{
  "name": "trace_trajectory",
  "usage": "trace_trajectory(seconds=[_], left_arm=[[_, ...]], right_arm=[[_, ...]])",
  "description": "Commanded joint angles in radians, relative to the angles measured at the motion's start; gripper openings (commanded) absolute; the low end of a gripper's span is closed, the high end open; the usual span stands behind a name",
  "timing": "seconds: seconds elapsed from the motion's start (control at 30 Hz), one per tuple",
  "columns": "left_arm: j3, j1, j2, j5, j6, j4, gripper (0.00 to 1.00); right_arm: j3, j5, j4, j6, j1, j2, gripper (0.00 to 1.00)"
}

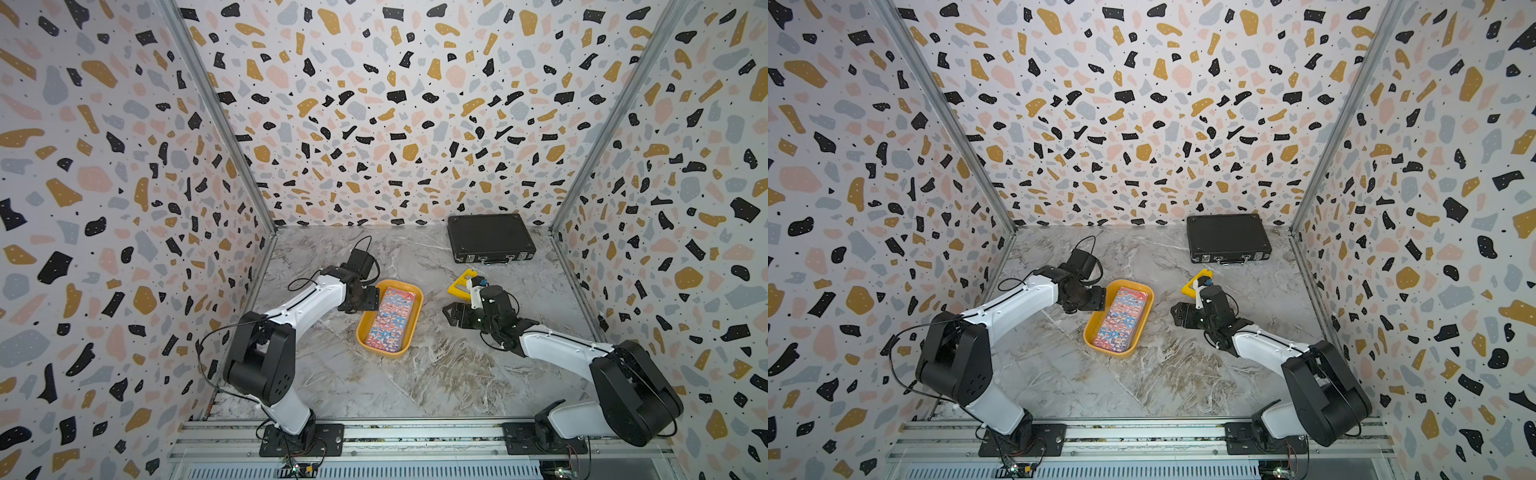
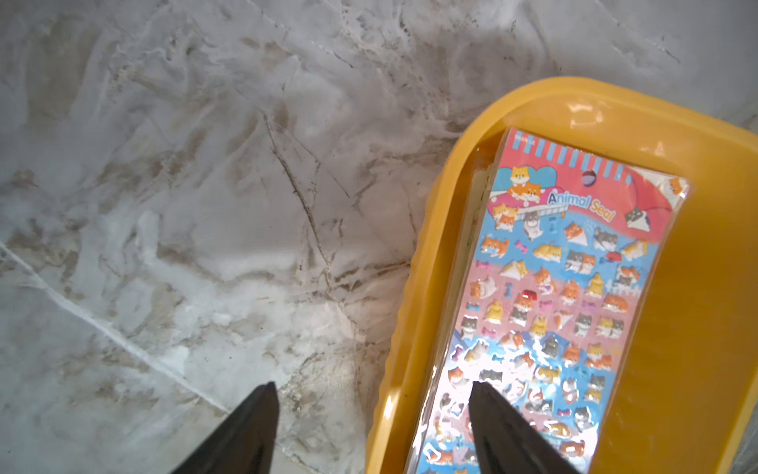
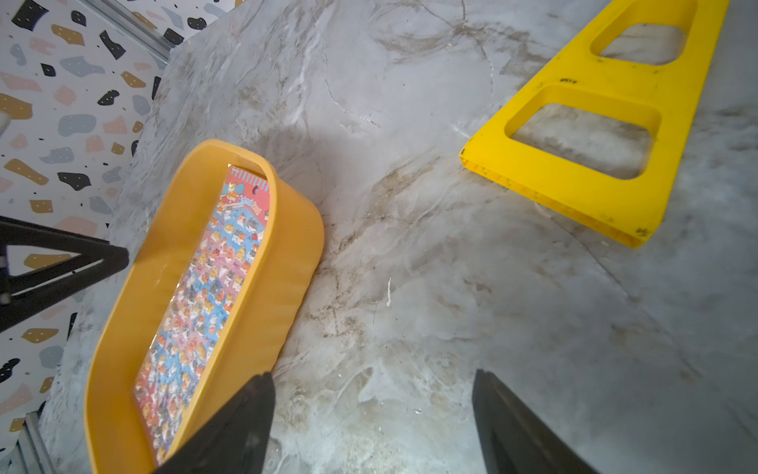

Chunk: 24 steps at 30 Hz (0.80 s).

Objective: Take the stickers out of the storage box
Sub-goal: Move the storage box to the center of the board, then pick up the storage box at the center of the board.

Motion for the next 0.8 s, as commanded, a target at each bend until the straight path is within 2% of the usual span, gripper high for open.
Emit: trace_trajectory(seconds=[0.0,0.07,0.17,0.27,0.37,0.53,0.7,0.77], left_arm=[[0.019,0.01,0.037,0.045,0.044,0.072,0.73],[0.055,0.014,0.08,0.073,0.05,0.071,0.7],[0.151,0.018,0.148,0.086,0.063,0.026,0.59],[0.195,0.018,0.186,0.102,0.057,0.018,0.56],[0.172,0.018,0.185,0.074,0.056,0.056,0.43],[0.12,0.017,0.192,0.093,0.052,0.107,0.41],[0.117,0.016,0.19,0.086,0.053,0.088,0.32],[0.123,0.014,0.199,0.067,0.055,0.072,0.22]], right_arm=[[-0.007,-0.01,0.027,0.019,0.008,-0.018,0.8],[0.0,-0.01,0.012,0.009,0.011,-0.021,0.79],[-0.006,0.001,0.007,0.001,0.014,-0.022,0.79],[-0.007,0.013,0.008,-0.012,0.017,-0.014,0.78],[-0.004,0.033,0.001,-0.029,0.023,0.0,0.77],[0.016,0.051,-0.012,-0.06,0.032,0.043,0.74],[0.017,0.072,-0.013,-0.083,0.035,0.052,0.72],[0.014,0.08,-0.01,-0.093,0.036,0.045,0.71]])
